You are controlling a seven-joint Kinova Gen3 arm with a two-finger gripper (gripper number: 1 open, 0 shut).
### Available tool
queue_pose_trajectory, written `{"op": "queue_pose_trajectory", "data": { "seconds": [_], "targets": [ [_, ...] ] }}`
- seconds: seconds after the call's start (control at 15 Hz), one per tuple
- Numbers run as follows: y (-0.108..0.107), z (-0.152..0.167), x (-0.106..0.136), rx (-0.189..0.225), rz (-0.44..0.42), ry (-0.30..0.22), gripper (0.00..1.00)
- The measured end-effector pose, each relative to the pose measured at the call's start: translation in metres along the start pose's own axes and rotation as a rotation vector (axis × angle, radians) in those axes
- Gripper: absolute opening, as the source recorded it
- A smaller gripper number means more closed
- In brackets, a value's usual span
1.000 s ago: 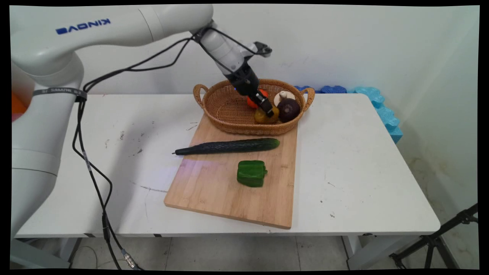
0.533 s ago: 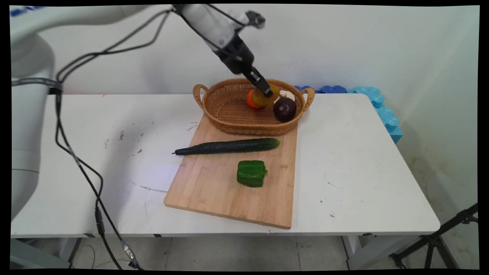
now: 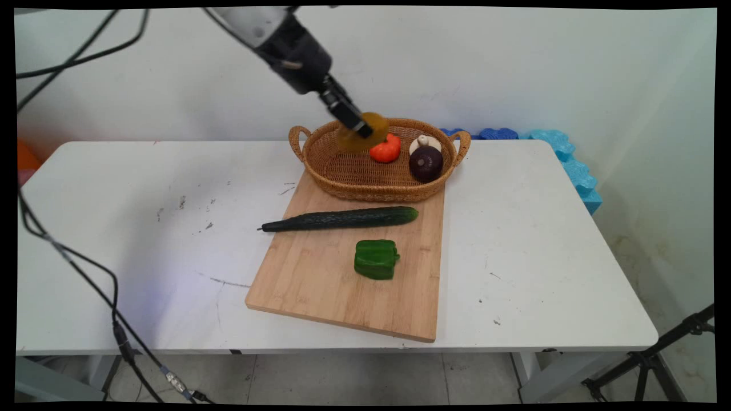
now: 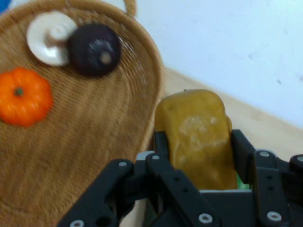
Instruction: Place the picked object on the cutting board
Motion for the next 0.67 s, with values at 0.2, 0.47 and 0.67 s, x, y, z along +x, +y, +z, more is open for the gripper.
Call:
{"op": "queue_pose_trajectory", "data": {
  "seconds": [0.2,0.47,0.67],
  "targets": [
    [0.018,-0.020,-0.036,-0.030,0.032,-0.028,0.00],
    [0.032,-0.024,-0.091,-0.055,0.062,-0.078,0.00],
    [0.037,-0.013,-0.122,-0.063,0.077,-0.101,0.00]
  ]
}}
